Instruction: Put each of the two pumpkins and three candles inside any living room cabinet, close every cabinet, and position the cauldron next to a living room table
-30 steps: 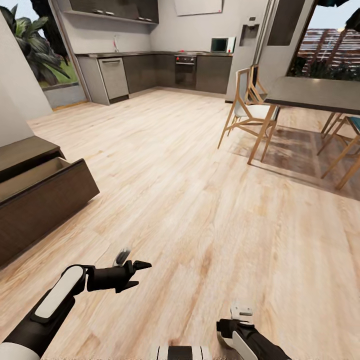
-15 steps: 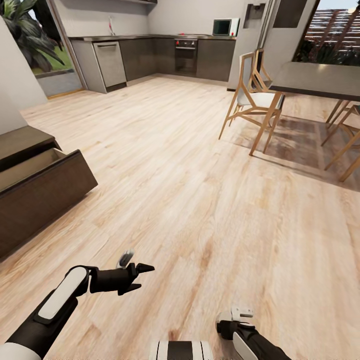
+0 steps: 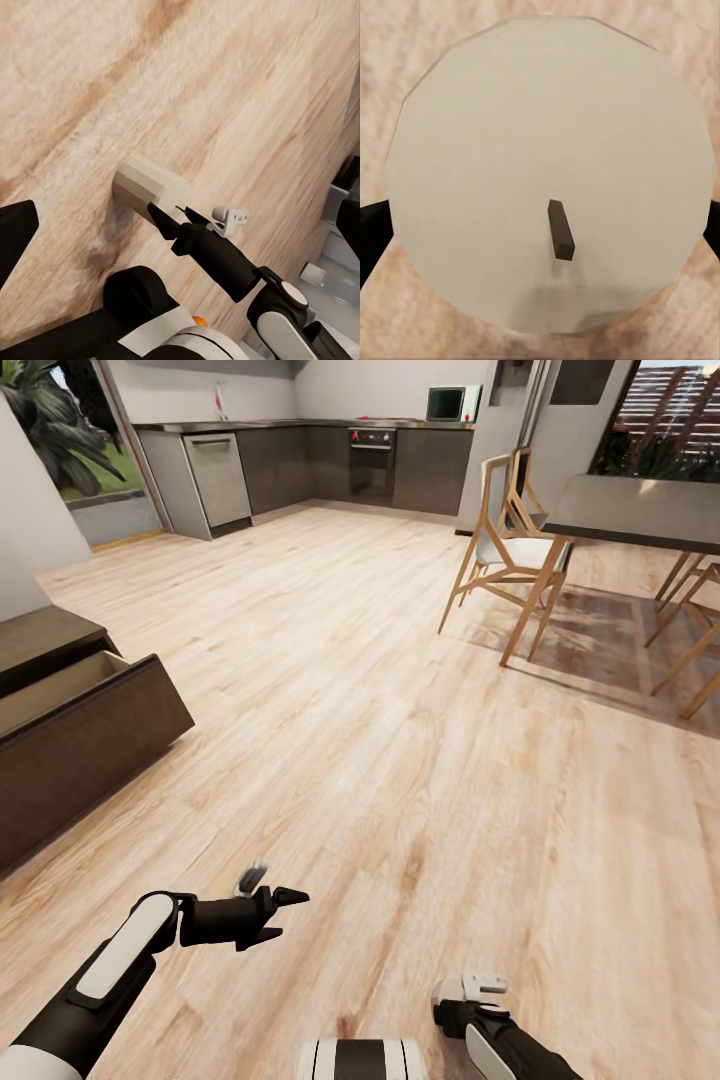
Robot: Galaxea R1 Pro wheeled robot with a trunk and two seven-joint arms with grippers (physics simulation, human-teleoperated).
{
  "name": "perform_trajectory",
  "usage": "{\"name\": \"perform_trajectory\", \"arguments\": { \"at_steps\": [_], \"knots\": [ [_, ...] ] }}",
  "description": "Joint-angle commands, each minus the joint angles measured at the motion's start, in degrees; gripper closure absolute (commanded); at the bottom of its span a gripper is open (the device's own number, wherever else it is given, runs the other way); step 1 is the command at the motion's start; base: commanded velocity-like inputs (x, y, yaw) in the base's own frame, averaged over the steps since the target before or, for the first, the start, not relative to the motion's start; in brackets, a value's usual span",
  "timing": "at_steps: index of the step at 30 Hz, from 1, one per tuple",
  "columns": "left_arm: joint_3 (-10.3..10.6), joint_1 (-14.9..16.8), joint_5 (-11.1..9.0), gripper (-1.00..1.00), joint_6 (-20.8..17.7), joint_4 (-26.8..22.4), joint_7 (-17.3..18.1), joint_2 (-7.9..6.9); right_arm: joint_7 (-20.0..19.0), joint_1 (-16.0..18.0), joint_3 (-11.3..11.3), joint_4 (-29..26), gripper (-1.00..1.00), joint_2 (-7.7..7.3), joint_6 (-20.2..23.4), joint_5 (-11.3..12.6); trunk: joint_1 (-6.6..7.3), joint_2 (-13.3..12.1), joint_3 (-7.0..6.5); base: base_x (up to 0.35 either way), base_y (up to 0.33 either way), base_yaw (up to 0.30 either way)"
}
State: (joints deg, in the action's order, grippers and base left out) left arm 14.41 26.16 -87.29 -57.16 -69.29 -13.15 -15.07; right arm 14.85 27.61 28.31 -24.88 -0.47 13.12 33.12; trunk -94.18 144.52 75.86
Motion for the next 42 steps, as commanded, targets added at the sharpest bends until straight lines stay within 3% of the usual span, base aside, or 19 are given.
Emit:
{"name": "perform_trajectory", "arguments": {
  "at_steps": [1,41,42],
  "knots": [
    [0.1,0.0,-0.6,-1.0,0.0,-0.1,-0.6,-0.05,0.4,0.0,0.3,-0.1,-1.0,-0.06,0.2,0.8,0.0,0.0,0.05,0.0,0.0,0.0],
    [0.1,0.0,-0.6,-1.0,0.0,-0.1,-0.6,0.04,0.4,0.0,0.3,-0.1,-1.0,-0.04,0.0,0.8,0.0,0.0,0.05,0.0,0.0,0.0],
    [0.1,0.0,-0.6,-1.0,0.0,-0.1,-0.6,0.04,0.4,0.0,0.3,-0.1,1.0,-0.05,0.0,0.8,0.0,0.0,0.05,0.0,0.0,0.0]
  ]
}}
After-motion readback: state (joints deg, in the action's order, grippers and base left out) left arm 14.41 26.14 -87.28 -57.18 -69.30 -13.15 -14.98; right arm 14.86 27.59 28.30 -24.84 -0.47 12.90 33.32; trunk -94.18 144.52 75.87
